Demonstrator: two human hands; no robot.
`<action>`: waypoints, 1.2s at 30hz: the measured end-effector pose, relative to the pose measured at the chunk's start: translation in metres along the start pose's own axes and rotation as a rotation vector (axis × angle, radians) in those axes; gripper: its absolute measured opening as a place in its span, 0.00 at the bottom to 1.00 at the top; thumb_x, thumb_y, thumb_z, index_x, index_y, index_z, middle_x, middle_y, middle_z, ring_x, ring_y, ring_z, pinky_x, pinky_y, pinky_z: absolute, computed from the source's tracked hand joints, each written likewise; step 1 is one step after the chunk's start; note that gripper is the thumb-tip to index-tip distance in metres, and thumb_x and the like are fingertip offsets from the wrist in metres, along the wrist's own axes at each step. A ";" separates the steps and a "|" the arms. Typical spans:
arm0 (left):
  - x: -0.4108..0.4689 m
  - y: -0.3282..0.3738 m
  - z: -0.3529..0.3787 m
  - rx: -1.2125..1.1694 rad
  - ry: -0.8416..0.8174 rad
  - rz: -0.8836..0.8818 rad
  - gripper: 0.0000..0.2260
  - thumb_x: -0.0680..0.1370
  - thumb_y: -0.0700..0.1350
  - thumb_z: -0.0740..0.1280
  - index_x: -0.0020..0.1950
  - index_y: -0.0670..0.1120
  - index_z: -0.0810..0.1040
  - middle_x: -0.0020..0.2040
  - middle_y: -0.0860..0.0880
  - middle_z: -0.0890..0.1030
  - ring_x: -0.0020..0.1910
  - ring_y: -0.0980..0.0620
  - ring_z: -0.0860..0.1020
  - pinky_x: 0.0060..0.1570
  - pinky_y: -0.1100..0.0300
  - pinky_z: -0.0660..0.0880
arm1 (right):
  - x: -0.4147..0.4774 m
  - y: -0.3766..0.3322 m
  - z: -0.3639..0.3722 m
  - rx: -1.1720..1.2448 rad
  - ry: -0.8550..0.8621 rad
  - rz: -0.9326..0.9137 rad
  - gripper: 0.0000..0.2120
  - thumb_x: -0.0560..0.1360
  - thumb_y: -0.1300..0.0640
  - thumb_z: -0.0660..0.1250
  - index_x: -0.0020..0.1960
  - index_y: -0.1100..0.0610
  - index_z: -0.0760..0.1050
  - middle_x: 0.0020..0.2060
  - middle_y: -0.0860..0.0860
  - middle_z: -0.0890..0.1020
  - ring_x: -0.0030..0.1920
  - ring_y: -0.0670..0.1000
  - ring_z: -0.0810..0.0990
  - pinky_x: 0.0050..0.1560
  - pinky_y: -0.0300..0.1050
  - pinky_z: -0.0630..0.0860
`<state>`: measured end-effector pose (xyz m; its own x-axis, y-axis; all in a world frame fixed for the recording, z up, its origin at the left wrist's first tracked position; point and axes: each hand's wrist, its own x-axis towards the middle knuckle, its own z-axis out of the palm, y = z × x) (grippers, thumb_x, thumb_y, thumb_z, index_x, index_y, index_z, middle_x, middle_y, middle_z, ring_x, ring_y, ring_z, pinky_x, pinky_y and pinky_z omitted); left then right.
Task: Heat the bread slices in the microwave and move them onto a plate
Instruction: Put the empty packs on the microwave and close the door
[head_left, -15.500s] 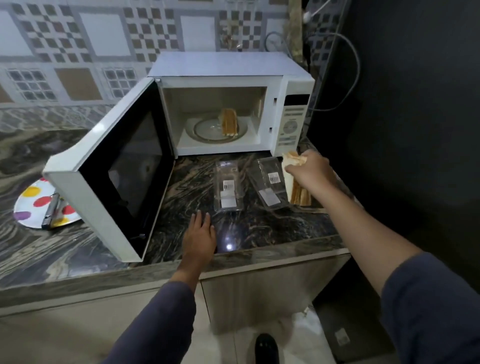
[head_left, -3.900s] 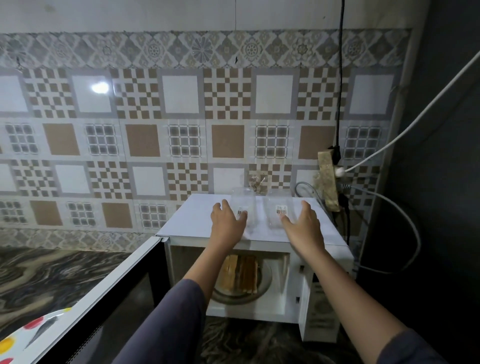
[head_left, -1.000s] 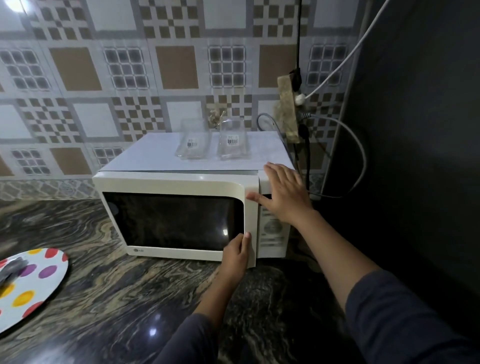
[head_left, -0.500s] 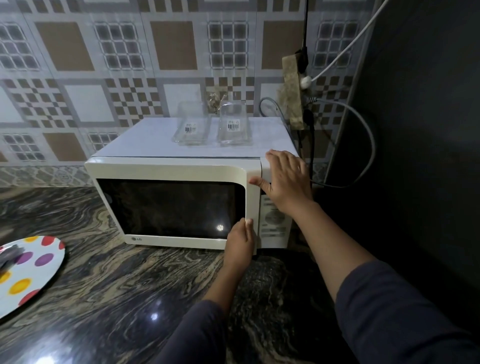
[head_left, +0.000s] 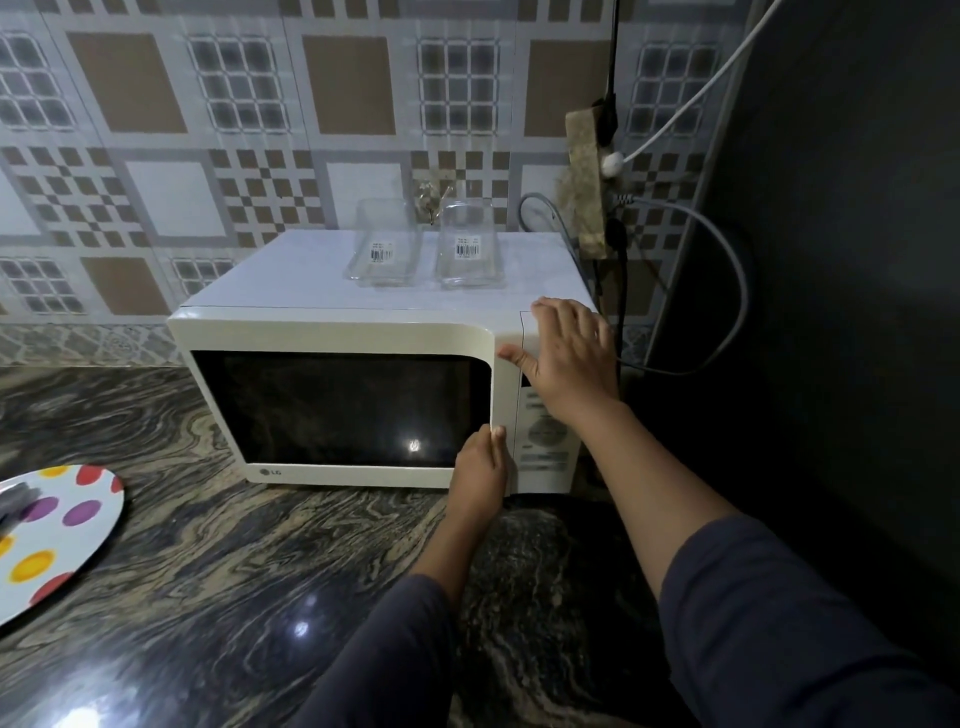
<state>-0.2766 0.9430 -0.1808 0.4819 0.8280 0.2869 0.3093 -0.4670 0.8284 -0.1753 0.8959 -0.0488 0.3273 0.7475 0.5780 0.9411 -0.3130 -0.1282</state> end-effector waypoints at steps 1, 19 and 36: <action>0.000 -0.001 -0.001 0.002 -0.015 -0.001 0.14 0.82 0.49 0.51 0.40 0.45 0.67 0.38 0.46 0.72 0.39 0.49 0.70 0.39 0.57 0.62 | 0.000 0.001 0.001 -0.008 0.000 -0.003 0.45 0.69 0.28 0.36 0.63 0.60 0.71 0.63 0.55 0.75 0.64 0.57 0.72 0.64 0.51 0.60; -0.005 -0.001 -0.011 -0.066 -0.083 -0.058 0.13 0.82 0.45 0.54 0.38 0.43 0.66 0.32 0.52 0.67 0.32 0.55 0.65 0.35 0.59 0.59 | -0.026 0.031 0.011 0.439 0.170 0.012 0.40 0.68 0.61 0.73 0.73 0.61 0.57 0.72 0.59 0.61 0.73 0.56 0.58 0.74 0.50 0.57; -0.010 -0.008 -0.002 -0.018 0.019 -0.007 0.12 0.82 0.45 0.54 0.39 0.45 0.65 0.33 0.55 0.65 0.32 0.56 0.65 0.35 0.61 0.58 | -0.087 0.044 0.095 0.783 -0.019 0.491 0.44 0.62 0.70 0.76 0.72 0.62 0.58 0.67 0.59 0.68 0.67 0.54 0.67 0.58 0.29 0.61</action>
<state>-0.2859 0.9387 -0.1890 0.4642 0.8368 0.2903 0.2979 -0.4562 0.8386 -0.1537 0.8728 -0.1810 0.6997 0.6472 0.3026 0.4834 -0.1171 -0.8675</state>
